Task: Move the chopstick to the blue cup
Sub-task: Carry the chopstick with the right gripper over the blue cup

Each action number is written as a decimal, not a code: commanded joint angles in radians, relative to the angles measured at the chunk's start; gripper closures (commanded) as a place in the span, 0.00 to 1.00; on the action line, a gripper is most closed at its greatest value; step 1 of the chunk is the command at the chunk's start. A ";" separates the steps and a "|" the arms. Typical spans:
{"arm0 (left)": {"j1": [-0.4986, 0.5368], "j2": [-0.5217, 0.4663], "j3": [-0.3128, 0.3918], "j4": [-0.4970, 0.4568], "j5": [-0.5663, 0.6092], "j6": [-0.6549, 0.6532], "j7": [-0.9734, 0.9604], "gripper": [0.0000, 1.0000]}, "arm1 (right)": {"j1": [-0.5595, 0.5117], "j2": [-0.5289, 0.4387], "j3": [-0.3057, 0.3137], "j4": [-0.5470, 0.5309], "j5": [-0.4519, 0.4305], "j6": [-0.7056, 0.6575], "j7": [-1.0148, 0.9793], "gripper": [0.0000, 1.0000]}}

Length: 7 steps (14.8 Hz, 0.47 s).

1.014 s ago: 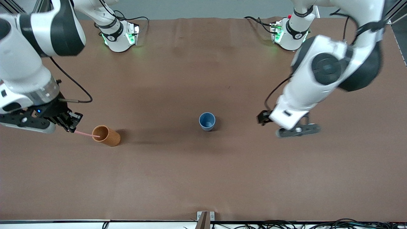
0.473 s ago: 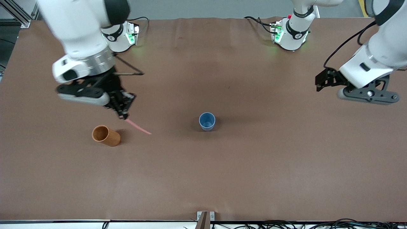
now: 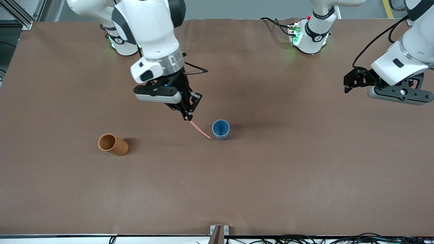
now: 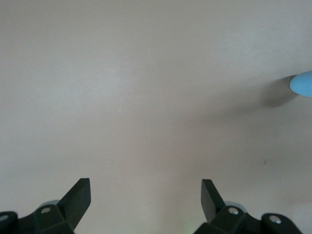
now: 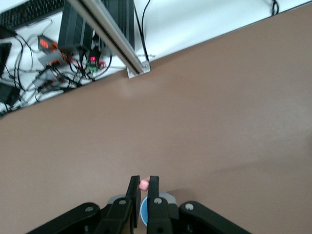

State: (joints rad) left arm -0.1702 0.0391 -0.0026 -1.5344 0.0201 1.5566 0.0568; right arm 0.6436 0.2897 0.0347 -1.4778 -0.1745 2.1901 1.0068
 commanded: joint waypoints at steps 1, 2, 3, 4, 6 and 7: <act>0.009 -0.019 -0.002 -0.015 -0.015 0.011 0.012 0.00 | 0.050 0.023 -0.010 -0.002 -0.023 0.000 0.022 0.98; 0.009 -0.018 -0.002 -0.015 -0.015 0.013 0.014 0.00 | 0.066 0.034 -0.010 -0.004 -0.023 -0.006 0.021 0.98; 0.009 -0.018 -0.002 -0.016 -0.014 0.013 0.015 0.00 | 0.079 0.043 -0.012 -0.006 -0.023 -0.007 0.021 0.98; 0.008 -0.018 -0.002 -0.015 -0.014 0.016 0.014 0.00 | 0.086 0.052 -0.013 -0.006 -0.029 -0.007 0.021 0.98; 0.015 -0.016 -0.004 -0.013 -0.046 0.023 -0.011 0.00 | 0.087 0.062 -0.012 -0.015 -0.065 -0.007 0.021 0.98; 0.017 -0.016 -0.002 -0.012 -0.075 0.020 -0.031 0.00 | 0.088 0.063 -0.012 -0.022 -0.074 -0.009 0.021 0.98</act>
State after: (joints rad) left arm -0.1602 0.0391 -0.0045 -1.5344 -0.0074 1.5669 0.0496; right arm 0.7245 0.3562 0.0324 -1.4826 -0.2178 2.1831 1.0111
